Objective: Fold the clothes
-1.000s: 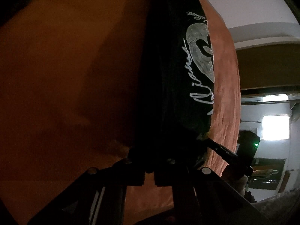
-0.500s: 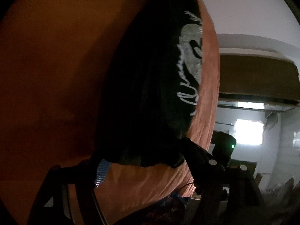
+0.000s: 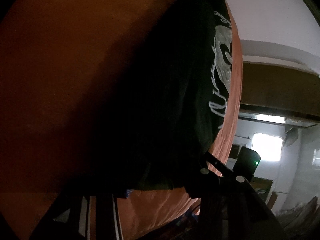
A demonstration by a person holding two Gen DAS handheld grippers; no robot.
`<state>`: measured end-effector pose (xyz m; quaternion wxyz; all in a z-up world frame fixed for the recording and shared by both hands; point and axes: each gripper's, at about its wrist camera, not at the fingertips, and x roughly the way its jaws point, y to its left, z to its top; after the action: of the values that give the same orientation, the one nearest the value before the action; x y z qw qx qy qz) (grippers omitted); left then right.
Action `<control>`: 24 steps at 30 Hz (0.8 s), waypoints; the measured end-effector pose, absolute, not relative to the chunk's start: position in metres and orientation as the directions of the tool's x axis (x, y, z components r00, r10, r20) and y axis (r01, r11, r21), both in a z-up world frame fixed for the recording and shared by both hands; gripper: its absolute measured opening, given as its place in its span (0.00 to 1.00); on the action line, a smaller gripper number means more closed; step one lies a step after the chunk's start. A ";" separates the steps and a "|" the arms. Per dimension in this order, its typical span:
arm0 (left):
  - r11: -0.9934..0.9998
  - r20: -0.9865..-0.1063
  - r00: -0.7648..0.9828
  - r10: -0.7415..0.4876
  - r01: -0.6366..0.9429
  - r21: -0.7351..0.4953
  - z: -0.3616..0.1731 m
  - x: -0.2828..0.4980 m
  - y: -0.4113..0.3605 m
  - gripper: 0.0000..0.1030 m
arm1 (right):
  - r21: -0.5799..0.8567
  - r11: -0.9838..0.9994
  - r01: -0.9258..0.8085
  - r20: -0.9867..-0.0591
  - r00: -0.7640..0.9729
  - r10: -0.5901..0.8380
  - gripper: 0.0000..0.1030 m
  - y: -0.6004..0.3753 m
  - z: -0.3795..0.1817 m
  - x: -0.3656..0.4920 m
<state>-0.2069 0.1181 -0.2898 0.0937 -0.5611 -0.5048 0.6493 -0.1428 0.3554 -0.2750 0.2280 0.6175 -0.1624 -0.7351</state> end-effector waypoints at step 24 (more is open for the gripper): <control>-0.549 -0.716 -0.437 0.544 0.459 -0.698 -0.267 -0.174 0.118 0.20 | -0.208 -0.853 0.478 -0.839 -0.536 -0.095 0.68 0.360 -0.218 -0.178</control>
<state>-0.1737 0.1176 -0.2674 0.0301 -0.5296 -0.4737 0.7030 -0.1783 0.3601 -0.2177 0.1684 0.4514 0.2120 -0.8503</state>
